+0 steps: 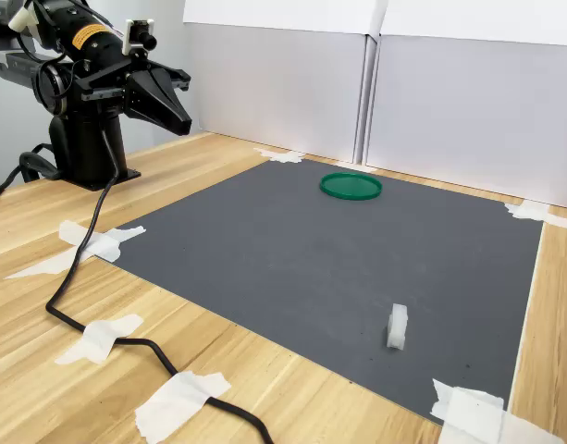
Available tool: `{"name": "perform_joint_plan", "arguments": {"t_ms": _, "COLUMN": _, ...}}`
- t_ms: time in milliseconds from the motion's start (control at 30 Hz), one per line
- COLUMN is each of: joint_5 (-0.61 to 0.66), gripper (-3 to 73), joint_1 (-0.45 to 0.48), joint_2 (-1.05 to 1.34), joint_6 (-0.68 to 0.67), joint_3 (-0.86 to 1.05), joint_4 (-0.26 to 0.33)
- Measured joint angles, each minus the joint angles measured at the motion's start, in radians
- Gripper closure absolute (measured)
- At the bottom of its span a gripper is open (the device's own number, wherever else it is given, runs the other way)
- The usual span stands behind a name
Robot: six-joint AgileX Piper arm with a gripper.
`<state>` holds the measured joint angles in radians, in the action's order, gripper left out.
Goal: Grasp a white terminal and put it on the green lid.
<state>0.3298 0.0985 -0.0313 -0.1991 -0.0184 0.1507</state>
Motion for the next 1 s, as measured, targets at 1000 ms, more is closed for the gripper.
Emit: {"name": "perform_joint_plan", "arguments": {"t_ms": 1000, "joint_5": -0.044, "gripper": 71.1, "joint_1": 0.000, "joint_2": 0.000, "joint_6": -0.002, "joint_3": 0.000, "joint_4": -0.046}}
